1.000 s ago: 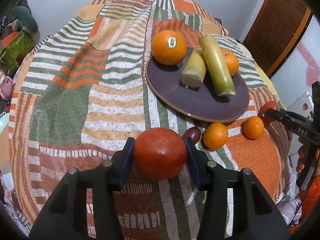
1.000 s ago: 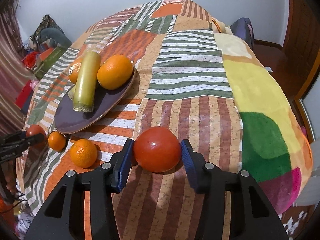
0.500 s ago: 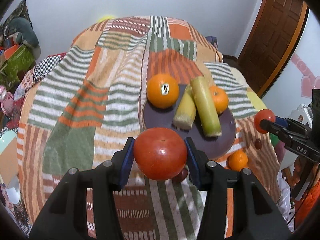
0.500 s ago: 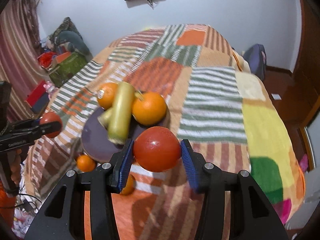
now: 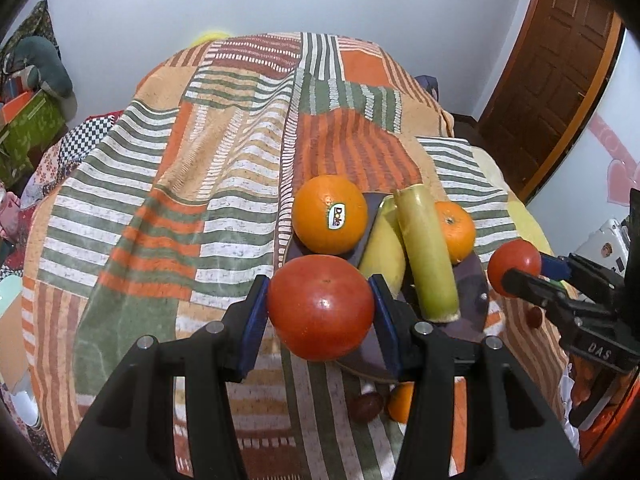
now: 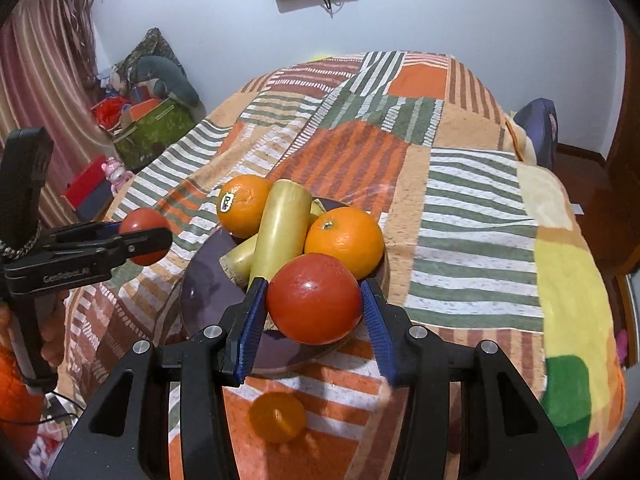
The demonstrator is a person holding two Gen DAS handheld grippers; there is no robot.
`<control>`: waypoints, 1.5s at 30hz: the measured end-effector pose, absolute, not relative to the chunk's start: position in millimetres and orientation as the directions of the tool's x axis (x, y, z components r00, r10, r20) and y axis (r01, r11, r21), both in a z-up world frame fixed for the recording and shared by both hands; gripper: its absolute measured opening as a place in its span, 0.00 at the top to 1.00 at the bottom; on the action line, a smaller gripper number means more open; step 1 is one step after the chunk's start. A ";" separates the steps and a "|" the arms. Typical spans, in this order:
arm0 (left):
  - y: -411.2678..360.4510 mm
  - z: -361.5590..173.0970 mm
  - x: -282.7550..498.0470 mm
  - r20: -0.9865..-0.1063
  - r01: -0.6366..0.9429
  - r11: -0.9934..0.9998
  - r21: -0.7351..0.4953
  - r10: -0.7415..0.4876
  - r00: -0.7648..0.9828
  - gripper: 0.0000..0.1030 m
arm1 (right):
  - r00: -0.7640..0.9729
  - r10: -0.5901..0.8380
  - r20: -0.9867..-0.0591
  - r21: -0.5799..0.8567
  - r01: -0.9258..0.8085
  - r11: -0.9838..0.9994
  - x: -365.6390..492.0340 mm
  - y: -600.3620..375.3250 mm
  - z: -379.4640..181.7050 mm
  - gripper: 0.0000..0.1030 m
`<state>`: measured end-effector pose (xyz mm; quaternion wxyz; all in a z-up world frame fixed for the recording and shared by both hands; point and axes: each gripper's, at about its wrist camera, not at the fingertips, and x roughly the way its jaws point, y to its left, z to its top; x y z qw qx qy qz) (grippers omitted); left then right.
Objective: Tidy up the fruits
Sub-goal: 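Carry both tomatoes onto the purple plate and open both tools, then move right tool to a mandarin while left tool approaches another mandarin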
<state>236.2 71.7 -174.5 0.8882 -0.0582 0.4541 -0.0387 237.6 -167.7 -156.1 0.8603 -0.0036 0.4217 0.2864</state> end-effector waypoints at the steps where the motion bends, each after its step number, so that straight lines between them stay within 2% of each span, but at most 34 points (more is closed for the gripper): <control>1: 72.0 -176.6 239.3 -0.805 0.016 0.990 -0.139 -0.123 0.581 0.52 | 0.477 0.490 -0.730 0.236 -0.497 0.835 238.6 -166.1 -157.6 0.57; 20: 65.8 -213.1 272.5 -0.844 0.027 0.987 -0.158 -0.149 0.515 0.52 | 0.411 0.487 -0.771 0.267 -0.486 0.832 252.4 -159.6 -186.0 0.56; 29: 61.4 -199.8 263.5 -0.832 0.044 0.990 -0.132 -0.135 0.538 0.50 | 0.409 0.472 -0.781 0.253 -0.484 0.838 251.1 -159.7 -182.7 0.56; 34: 62.2 -187.2 254.1 -0.820 0.036 0.990 -0.135 -0.132 0.557 0.45 | 0.431 0.476 -0.767 0.249 -0.484 0.839 245.5 -166.5 -173.5 0.56; 39: 61.6 -173.1 239.8 -0.806 0.038 0.990 -0.136 -0.133 0.577 0.45 | 0.468 0.461 -0.754 0.234 -0.465 0.854 239.2 -181.0 -162.0 0.56; 43: 59.5 -164.6 224.2 -0.795 0.042 0.990 -0.131 -0.130 0.593 0.38 | 0.484 0.448 -0.752 0.224 -0.452 0.863 231.0 -193.2 -155.5 0.56; 45: 57.0 -162.7 215.8 -0.794 0.048 0.991 -0.125 -0.129 0.594 0.37 | 0.489 0.435 -0.756 0.212 -0.446 0.870 226.6 -196.3 -155.1 0.56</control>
